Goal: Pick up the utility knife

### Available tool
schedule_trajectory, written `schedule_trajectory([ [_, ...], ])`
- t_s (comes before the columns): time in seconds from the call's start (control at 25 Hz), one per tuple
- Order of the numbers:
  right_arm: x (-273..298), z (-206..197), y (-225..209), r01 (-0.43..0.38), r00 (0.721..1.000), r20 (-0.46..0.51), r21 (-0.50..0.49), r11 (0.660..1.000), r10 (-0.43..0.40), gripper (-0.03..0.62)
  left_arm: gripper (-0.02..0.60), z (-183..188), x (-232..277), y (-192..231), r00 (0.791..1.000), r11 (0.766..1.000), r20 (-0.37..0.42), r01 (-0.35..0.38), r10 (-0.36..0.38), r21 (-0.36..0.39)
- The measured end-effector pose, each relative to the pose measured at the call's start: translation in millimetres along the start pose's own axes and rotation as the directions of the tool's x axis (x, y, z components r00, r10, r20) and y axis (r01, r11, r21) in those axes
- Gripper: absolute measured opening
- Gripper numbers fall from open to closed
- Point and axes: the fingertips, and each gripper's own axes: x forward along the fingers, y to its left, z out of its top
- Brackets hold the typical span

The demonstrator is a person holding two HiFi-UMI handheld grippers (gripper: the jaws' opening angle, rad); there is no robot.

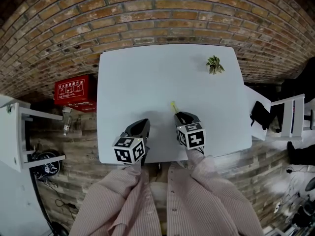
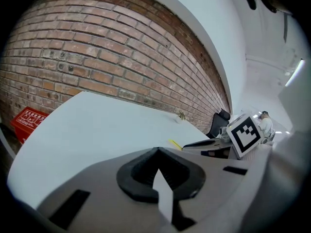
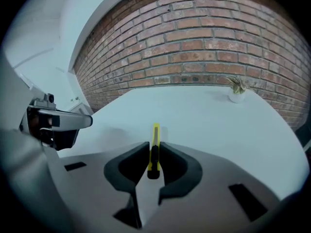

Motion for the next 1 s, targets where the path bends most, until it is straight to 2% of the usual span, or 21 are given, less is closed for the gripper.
schedule_trajectory([
  [0.44, -30.8, 33.2, 5.1, -0.078, 0.978, 0.199, 0.057, 0.995, 0.065, 0.067, -0.008, 28.5, -16.7, -9.9, 0.995, 0.995, 0.085, 0.042, -0.050, 0.090],
  [0.76, -63.6, 65.5, 8.1, -0.116, 0.930, 0.357, 0.067, 0.991, 0.085, 0.067, -0.008, 63.1, -32.3, -16.9, 0.977, 0.991, 0.202, 0.038, -0.064, 0.129],
  [1.0, -89.2, 87.5, 11.4, -0.138, 0.876, 0.474, 0.074, 0.988, 0.087, 0.067, -0.008, 87.2, -47.5, -27.6, 0.961, 0.984, 0.268, 0.024, -0.071, 0.174],
])
